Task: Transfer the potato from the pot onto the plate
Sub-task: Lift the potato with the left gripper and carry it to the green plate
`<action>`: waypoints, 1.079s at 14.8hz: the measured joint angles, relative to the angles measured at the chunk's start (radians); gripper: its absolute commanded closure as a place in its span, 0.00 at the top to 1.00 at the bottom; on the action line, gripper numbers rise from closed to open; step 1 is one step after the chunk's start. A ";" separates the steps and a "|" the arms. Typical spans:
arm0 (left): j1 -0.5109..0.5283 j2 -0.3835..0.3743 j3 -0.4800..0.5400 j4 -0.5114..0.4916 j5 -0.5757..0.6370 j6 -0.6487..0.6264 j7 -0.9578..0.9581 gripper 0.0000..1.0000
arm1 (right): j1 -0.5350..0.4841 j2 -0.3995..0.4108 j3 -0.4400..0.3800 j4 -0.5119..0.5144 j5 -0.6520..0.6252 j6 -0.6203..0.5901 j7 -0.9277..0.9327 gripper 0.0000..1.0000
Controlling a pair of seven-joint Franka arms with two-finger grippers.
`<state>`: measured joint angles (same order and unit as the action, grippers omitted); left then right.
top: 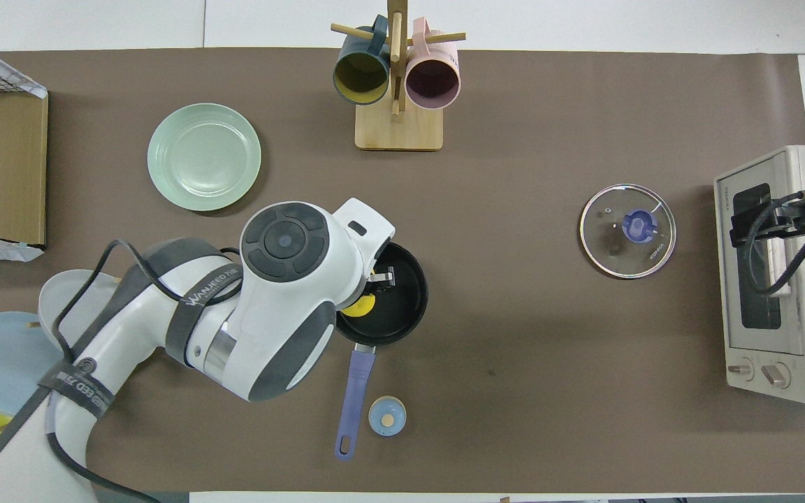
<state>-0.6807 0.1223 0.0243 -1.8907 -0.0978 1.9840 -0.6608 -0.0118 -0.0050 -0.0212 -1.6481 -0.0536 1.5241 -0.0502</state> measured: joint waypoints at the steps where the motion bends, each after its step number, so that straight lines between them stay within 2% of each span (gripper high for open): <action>1: 0.026 -0.001 0.001 0.025 0.000 -0.029 0.020 0.00 | 0.000 0.000 0.000 0.000 0.000 0.000 0.000 1.00; 7: 0.218 0.030 0.004 0.152 0.000 -0.150 0.240 0.00 | 0.000 0.000 0.000 0.000 0.000 0.000 0.000 1.00; 16: 0.407 0.145 0.004 0.307 0.000 -0.153 0.464 0.00 | 0.000 0.000 0.000 0.000 0.000 0.000 0.000 1.00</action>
<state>-0.2732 0.2673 0.0286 -1.5839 -0.0978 1.8309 -0.1966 -0.0118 -0.0050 -0.0212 -1.6482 -0.0536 1.5241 -0.0502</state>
